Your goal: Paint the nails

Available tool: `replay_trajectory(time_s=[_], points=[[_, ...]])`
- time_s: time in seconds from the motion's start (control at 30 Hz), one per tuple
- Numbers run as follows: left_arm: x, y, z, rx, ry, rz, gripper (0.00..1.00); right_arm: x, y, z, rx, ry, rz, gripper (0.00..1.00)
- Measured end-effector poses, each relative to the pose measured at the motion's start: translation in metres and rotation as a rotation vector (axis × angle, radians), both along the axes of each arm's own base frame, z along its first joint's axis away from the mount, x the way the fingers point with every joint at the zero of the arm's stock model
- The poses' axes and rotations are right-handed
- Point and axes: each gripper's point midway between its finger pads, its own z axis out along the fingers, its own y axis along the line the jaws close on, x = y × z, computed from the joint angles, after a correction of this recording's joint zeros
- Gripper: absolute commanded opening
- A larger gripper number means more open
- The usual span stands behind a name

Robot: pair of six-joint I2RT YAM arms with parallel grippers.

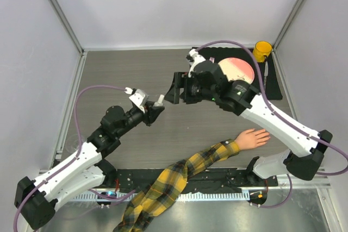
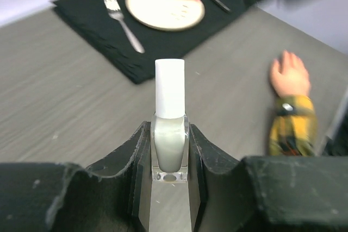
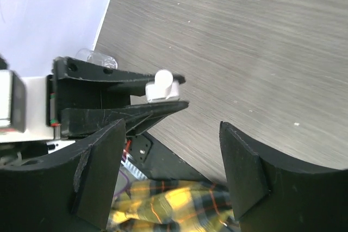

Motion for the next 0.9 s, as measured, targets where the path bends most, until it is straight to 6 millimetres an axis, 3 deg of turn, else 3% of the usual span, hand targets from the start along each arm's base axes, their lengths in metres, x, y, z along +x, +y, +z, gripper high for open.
replay_trajectory(time_s=[0.1,0.3,0.4,0.73,0.9], points=[[0.010,0.010,0.008,-0.033,-0.046,0.086,0.00,-0.003,0.024,-0.015,0.008,0.007,-0.006,0.68],[0.011,0.015,0.033,-0.098,-0.120,0.120,0.00,-0.005,0.059,-0.020,0.023,-0.049,-0.015,0.63],[0.010,0.015,0.035,-0.107,-0.123,0.117,0.00,0.001,0.064,-0.016,0.033,-0.082,-0.041,0.50],[0.003,0.018,0.043,-0.135,-0.124,0.111,0.00,0.014,0.069,-0.006,0.057,-0.154,-0.084,0.40],[0.002,0.018,0.040,-0.130,-0.100,0.111,0.00,0.016,0.075,-0.006,0.058,-0.171,-0.075,0.19]])
